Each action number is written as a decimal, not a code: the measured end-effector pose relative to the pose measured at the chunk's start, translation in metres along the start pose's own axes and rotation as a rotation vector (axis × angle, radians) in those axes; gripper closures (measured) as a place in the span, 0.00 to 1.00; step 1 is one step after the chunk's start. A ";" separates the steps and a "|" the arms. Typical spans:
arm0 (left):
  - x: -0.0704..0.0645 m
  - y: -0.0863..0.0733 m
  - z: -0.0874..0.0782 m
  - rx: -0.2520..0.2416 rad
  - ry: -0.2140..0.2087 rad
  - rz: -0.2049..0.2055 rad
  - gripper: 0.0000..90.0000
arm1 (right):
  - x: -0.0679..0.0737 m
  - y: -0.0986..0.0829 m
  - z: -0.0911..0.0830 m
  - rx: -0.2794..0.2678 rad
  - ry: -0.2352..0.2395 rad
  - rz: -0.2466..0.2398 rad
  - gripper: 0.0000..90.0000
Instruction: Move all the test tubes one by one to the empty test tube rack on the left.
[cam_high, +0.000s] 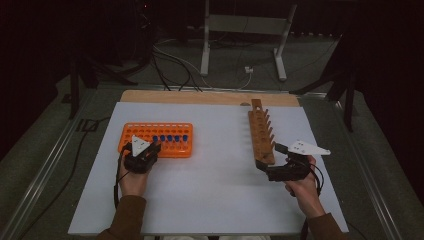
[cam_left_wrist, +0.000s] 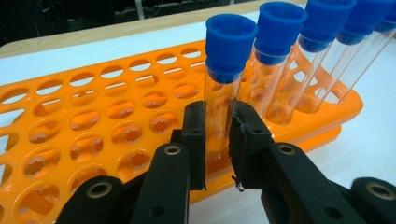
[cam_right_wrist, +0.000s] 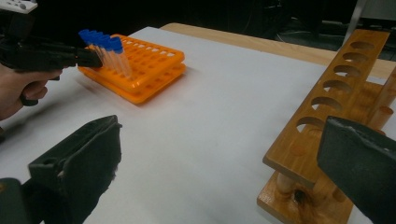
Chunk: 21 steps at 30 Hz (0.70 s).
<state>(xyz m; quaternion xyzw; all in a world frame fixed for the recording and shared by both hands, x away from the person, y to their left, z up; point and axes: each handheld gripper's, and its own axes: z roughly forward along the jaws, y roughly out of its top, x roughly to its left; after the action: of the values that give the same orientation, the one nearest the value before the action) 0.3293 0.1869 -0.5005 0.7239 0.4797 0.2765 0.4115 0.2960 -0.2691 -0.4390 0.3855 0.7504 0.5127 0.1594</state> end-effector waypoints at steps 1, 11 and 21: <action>0.001 0.000 0.000 0.006 -0.002 -0.005 0.86 | 0.000 0.000 0.000 0.001 0.001 -0.003 0.00; 0.013 0.001 -0.022 -0.056 -0.037 -0.095 0.53 | -0.004 -0.002 -0.004 -0.023 -0.004 0.011 0.00; 0.007 0.013 -0.075 -0.190 -0.090 -0.073 0.17 | -0.005 -0.009 -0.014 -0.066 -0.016 0.014 0.00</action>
<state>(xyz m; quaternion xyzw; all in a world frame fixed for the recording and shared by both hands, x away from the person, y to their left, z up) 0.2780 0.2154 -0.4510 0.6752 0.4584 0.2730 0.5092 0.2871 -0.2836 -0.4418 0.3895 0.7289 0.5352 0.1747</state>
